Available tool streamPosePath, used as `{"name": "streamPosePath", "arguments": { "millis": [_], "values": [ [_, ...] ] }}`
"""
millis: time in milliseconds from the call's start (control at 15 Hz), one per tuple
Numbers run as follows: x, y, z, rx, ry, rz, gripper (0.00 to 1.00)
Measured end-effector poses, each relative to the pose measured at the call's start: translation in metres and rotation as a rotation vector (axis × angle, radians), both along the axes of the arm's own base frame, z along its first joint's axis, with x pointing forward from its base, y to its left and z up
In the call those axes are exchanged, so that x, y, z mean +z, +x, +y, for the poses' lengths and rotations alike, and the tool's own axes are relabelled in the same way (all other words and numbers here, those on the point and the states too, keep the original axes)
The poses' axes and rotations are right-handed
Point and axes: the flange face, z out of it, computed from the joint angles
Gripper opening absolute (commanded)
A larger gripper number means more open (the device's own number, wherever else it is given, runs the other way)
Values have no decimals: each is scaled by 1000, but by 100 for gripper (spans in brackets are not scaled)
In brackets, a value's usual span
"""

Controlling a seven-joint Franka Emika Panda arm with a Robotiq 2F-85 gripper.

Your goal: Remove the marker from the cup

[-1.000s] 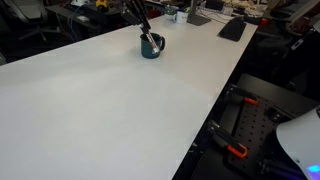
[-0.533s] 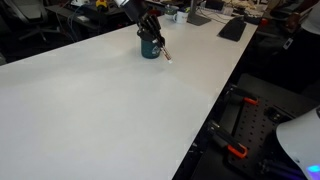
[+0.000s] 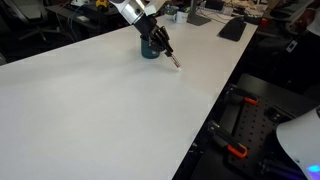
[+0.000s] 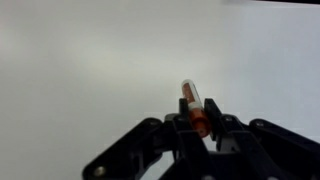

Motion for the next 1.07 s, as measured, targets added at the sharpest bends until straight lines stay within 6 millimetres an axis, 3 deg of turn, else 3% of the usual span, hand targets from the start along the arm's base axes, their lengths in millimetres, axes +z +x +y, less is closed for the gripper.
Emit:
{"name": "streamPosePath", "arguments": {
  "millis": [133, 200, 467, 933, 1000, 1067],
  "values": [
    [-12, -1, -9, -12, -8, 14, 5],
    [-16, 0, -13, -17, -13, 17, 21],
    [-21, 3, -25, -40, -43, 24, 21],
    [-22, 4, -25, -41, -45, 25, 21],
    [-22, 4, -25, -41, -45, 25, 46],
    [-22, 4, -25, -40, -45, 25, 23]
  ]
}}
